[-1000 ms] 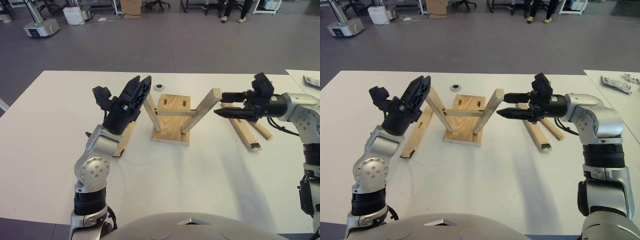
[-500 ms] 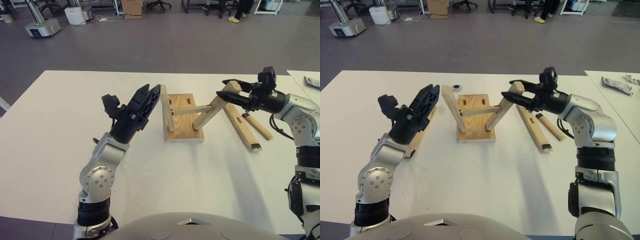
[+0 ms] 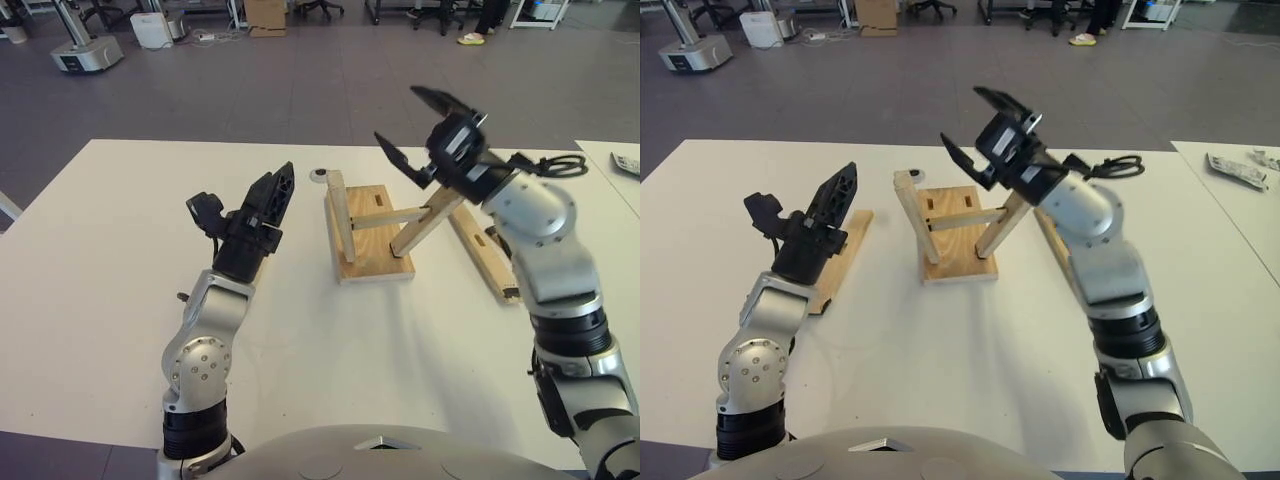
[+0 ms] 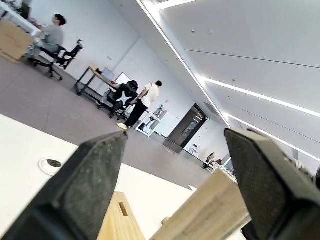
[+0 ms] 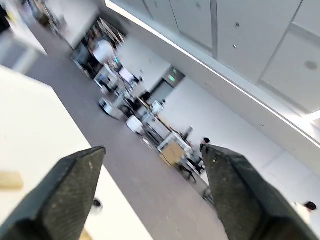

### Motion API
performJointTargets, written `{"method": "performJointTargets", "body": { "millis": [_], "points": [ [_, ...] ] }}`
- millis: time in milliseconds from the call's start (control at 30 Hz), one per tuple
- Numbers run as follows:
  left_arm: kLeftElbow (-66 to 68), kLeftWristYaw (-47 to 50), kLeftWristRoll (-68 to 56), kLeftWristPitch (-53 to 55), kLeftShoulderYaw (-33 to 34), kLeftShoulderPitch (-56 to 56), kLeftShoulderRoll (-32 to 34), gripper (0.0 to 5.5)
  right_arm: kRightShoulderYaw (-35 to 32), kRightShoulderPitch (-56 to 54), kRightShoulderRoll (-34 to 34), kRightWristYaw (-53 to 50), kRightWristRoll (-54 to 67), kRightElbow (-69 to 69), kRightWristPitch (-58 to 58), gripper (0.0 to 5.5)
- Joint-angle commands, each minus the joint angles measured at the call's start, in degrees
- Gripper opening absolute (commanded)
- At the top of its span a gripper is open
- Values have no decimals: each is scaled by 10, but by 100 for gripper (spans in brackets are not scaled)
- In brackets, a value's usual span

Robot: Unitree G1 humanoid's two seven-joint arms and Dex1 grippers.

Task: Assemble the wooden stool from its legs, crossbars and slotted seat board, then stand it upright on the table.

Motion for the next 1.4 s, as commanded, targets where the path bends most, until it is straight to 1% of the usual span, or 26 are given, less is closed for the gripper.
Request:
{"method": "performJointTargets", "body": {
  "millis": [33,133,233,333,400,467,533,600,667,700,767,800,867,900,1000,1100,1133,1200,1333,1400],
  "points": [
    [6,34,19,9,4,-16,0,357,52,58,-10,-59,-140,-6,9,354],
    [13,84,25,14,11,-26,-17,357,110,76,-41,-29,-238,12,14,354],
    [15,128,24,35,13,-36,-17,357,164,97,-36,18,-275,18,28,354],
    [17,163,21,69,9,-41,-16,357,170,104,-18,34,-269,13,31,354],
    [20,180,24,77,7,-44,-24,357,155,83,-11,36,-265,13,30,354],
    [21,172,18,76,10,-51,-24,357,125,44,5,31,-249,13,30,354],
    [16,156,7,64,19,-61,-24,357,79,-4,22,28,-216,13,33,354],
    [7,149,23,49,24,-83,-19,357,13,-69,31,21,-168,24,40,354],
    [-1,152,52,45,21,-120,-3,357,-47,-123,19,5,-141,51,30,354],
    [-3,152,69,44,18,-139,6,357,-67,-138,8,-4,-137,66,20,354],
    [-1,158,116,48,7,-195,27,357,-109,-141,-15,-27,-135,95,0,354],
    [1,159,127,49,1,-216,26,357,-128,-129,-14,-41,-128,98,-3,354],
    [5,152,138,45,-15,-241,11,357,-158,-98,5,-73,-110,97,-13,354],
    [12,147,140,43,-25,-245,-1,357,-173,-77,31,-94,-92,94,-9,354],
    [42,131,139,54,-55,-213,-26,357,-168,-3,96,-118,-53,89,14,354],
    [105,167,143,159,-87,-142,-21,357,-128,60,146,-104,-17,103,46,354],
    [124,173,145,185,-93,-125,-20,357,-112,73,153,-97,-13,104,53,354],
    [152,179,147,201,-90,-113,-27,357,-94,81,154,-95,-15,99,56,354],
    [174,185,164,181,-77,-119,-38,357,-97,60,144,-99,-18,105,57,354],
    [175,186,167,179,-74,-119,-43,357,-82,58,151,-102,-23,102,59,354]
  ]
}}
